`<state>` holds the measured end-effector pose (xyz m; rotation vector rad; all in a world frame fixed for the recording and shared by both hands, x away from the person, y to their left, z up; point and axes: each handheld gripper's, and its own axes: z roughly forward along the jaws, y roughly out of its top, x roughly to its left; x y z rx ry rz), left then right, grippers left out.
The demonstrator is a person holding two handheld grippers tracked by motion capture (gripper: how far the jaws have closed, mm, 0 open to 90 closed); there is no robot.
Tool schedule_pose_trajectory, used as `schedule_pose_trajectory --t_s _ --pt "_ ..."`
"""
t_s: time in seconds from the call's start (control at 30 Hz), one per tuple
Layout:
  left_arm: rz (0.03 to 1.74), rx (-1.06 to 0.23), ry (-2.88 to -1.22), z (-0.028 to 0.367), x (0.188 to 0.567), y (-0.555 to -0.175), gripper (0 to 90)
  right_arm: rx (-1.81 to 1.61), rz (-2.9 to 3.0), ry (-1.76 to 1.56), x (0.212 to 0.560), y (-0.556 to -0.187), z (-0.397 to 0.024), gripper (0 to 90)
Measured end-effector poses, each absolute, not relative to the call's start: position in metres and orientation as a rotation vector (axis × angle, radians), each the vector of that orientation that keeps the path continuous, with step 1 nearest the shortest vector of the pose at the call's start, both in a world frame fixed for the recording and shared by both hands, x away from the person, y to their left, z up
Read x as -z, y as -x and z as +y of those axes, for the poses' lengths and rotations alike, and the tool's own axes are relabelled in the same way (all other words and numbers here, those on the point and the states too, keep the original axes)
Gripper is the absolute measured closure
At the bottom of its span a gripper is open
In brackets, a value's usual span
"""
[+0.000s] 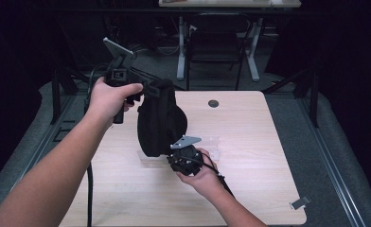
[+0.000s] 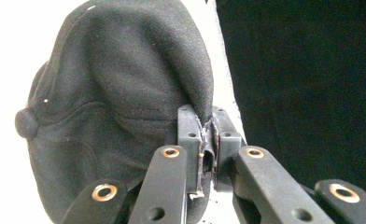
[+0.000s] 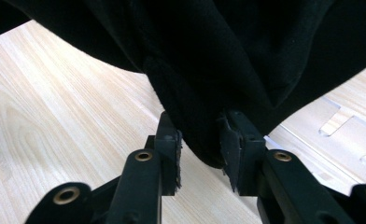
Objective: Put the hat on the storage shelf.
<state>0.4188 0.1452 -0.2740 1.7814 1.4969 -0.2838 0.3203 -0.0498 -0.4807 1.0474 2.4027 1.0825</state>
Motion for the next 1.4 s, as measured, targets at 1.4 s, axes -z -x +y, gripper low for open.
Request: schedule_pose_trajectory --t_s 1.4 --pt "1.475 0.261 -1.812 0.119 0.268 -0.419 84.8 -1.377 2.428 -1.208 0.488 -0.332 -0.092 72.2"
